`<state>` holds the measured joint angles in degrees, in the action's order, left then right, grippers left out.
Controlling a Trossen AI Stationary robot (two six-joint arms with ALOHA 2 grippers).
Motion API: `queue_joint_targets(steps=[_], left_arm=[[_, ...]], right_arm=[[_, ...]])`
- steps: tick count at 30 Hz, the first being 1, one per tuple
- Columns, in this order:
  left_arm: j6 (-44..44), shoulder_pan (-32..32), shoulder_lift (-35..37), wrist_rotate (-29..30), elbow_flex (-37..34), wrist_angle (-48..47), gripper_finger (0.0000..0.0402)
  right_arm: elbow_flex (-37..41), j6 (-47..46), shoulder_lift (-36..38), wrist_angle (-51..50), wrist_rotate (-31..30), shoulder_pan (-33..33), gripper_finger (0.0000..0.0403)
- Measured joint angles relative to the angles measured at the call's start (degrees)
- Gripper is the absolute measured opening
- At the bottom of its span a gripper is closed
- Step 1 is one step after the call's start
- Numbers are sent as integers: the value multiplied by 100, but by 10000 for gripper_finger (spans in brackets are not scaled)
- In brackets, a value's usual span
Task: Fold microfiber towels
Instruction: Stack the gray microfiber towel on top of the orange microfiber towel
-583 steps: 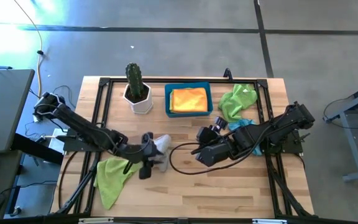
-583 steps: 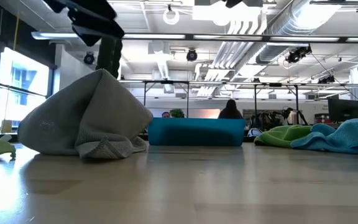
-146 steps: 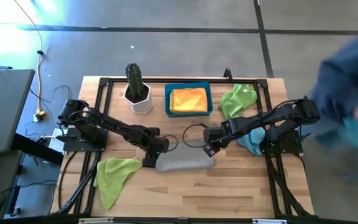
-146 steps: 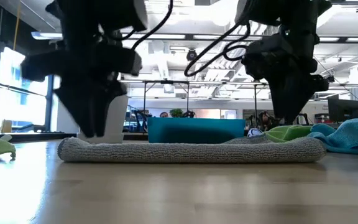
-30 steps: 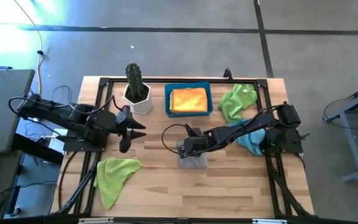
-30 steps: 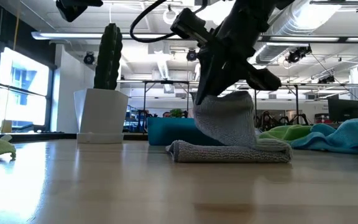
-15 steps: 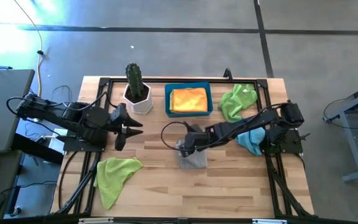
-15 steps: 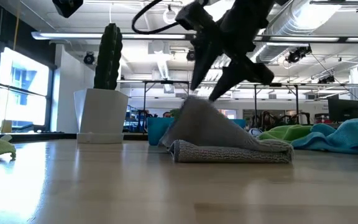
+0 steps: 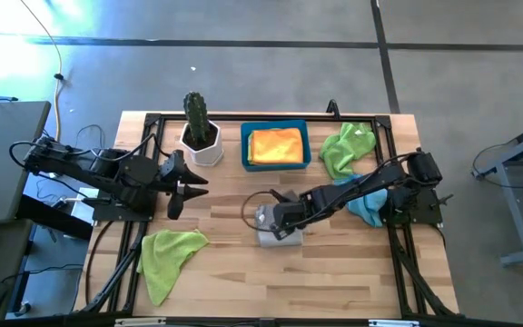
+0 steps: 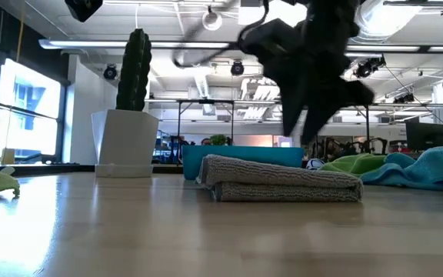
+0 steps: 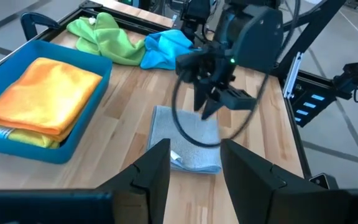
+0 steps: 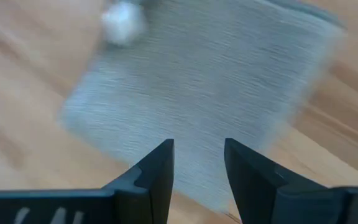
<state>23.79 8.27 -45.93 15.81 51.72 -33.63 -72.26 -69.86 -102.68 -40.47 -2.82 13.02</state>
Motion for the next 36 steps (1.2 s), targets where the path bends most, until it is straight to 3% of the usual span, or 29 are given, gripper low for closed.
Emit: queue_joint_targets(steps=[5, 11, 15, 19, 23, 28, 31, 36], left_arm=[[0, 0, -2, -3, 1, -1, 131], [0, 0, -67, -7, 0, -42, 131], [0, 0, -122, -20, 0, -240, 131], [0, 0, -111, -22, 0, -367, 131], [0, 0, -78, -22, 0, -487, 131], [0, 0, -64, -22, 0, -722, 131], [-37, 0, -63, -22, 0, -760, 131], [-339, 0, -63, -20, 0, -734, 131]], right_arm=[[1, -499, 264, -956, 39, 28, 143], [1, -477, 591, -1546, 119, 6, 197], [1, -547, 637, -1405, 3, 32, 234], [3, -588, 614, -1229, -304, 88, 245], [588, -1003, 626, -524, -136, 91, 245], [1415, -1674, 632, 1711, 230, 157, 240], [1494, -997, 637, 2463, -98, 262, 230], [1004, 1783, 561, 2786, -1099, 684, 210]])
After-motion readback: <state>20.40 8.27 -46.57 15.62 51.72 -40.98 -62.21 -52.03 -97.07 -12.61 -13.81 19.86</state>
